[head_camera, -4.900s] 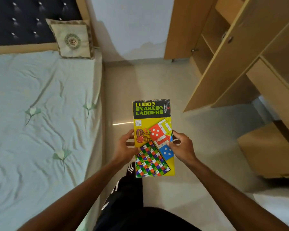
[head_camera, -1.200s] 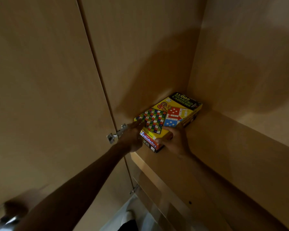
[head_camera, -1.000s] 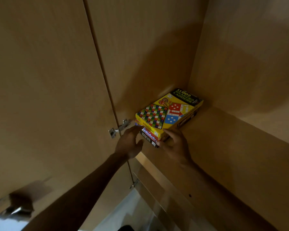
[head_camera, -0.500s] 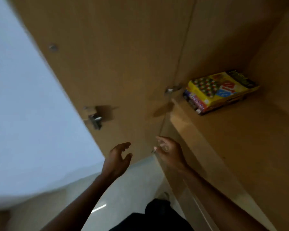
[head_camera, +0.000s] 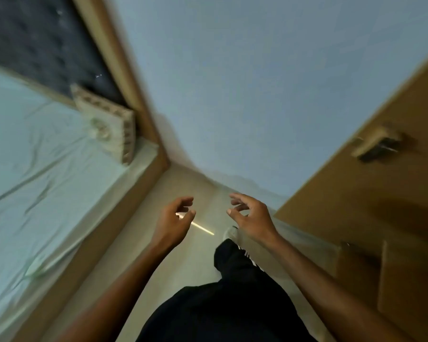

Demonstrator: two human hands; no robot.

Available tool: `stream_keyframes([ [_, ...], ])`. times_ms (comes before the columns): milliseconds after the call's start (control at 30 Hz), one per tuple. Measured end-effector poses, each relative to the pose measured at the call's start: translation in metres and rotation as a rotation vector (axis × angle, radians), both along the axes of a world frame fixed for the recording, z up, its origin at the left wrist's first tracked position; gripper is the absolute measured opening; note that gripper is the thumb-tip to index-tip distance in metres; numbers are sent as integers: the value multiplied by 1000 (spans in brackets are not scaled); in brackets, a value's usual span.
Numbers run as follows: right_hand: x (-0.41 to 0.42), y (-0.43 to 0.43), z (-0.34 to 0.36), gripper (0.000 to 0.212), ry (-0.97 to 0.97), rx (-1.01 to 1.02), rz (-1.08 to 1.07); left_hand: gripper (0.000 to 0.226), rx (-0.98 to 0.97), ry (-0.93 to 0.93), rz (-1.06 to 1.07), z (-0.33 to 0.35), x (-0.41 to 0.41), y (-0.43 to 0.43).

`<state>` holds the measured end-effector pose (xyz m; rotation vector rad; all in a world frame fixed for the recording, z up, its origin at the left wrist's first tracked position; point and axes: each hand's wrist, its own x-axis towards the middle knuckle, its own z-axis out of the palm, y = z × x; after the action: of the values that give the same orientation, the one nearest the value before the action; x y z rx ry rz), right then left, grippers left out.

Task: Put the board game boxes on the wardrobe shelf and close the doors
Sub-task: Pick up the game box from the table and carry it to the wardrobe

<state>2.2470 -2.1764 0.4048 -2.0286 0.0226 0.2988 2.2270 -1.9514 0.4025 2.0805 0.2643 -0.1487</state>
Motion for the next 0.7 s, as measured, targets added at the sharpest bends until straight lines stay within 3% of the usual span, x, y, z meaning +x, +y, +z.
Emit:
stream_keyframes([
  [200,35,153,3,42,35,-32,446,30,-18,-11,420,4,-46,117],
  [400,58,311,-4,40,64,-27,750,29,-60,-4,777,2,-76,231],
  [700,0,542,9,42,16,-41,1357,32,-104,-8,1313,11,-188,352],
])
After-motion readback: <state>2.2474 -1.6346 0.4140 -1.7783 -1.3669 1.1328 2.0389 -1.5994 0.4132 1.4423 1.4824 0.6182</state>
